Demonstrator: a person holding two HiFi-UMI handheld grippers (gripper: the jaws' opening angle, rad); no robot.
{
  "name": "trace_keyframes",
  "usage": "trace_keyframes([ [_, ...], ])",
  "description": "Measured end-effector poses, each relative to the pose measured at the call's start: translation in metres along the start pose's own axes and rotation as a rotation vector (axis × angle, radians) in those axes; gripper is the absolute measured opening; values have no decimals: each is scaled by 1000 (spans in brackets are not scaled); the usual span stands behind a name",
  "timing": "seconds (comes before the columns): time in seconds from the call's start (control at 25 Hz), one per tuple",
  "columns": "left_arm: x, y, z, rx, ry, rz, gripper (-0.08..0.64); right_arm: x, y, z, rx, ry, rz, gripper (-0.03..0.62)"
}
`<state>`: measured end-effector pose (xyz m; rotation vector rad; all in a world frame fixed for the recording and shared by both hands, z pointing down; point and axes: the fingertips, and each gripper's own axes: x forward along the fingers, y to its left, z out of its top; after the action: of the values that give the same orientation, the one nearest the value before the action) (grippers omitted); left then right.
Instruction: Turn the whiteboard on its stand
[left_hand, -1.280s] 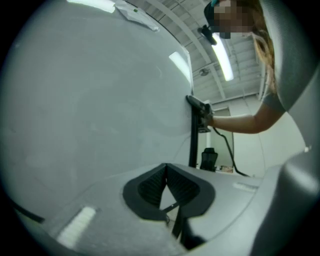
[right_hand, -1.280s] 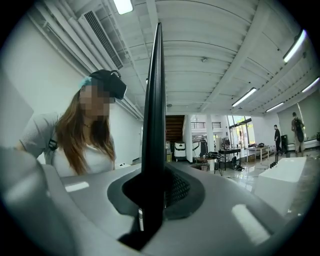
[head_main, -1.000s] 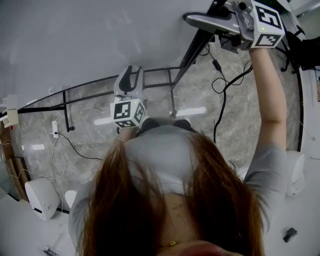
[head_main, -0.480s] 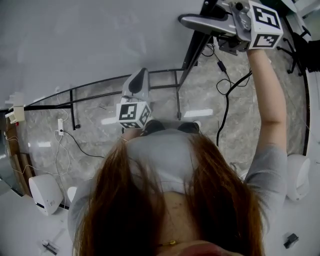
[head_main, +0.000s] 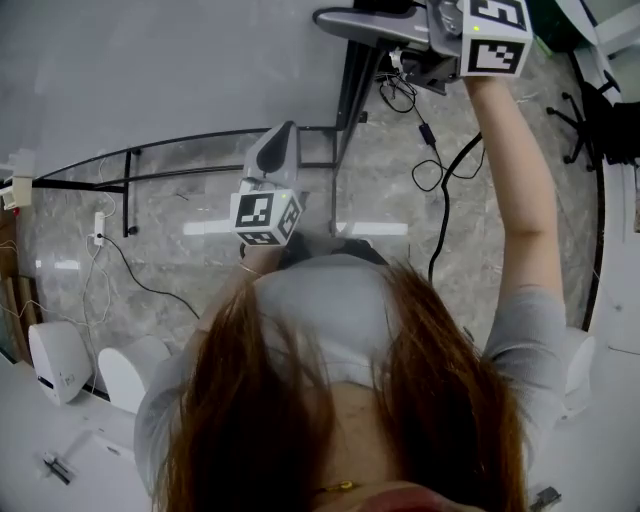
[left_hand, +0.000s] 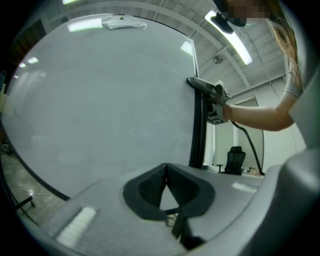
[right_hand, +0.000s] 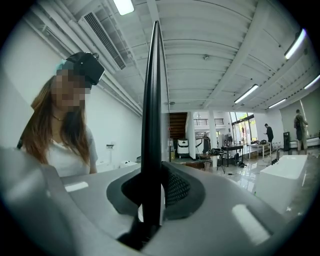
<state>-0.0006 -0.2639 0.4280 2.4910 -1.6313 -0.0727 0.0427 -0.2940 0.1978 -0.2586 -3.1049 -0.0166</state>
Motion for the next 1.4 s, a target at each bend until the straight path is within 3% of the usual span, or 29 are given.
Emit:
trace_keyframes([
  [0.16, -17, 4, 3, -47, -10, 67, 2, 0, -2, 0, -31, 29, -12, 52],
  [0.48, -26, 7, 0, -75, 36, -32, 2, -19, 3, 0, 17, -26, -12, 49],
  [0.64, -25, 8, -3, -68, 51, -46, 2, -24, 3, 0, 13, -35, -14, 48],
  [1.12, -25, -80, -10, -39, 12, 32, 2, -99, 43, 0, -13, -51, -5, 51],
  [1.4, -14, -133, -29, -77, 10, 63, 2, -139, 50, -3, -4, -60, 14, 52],
])
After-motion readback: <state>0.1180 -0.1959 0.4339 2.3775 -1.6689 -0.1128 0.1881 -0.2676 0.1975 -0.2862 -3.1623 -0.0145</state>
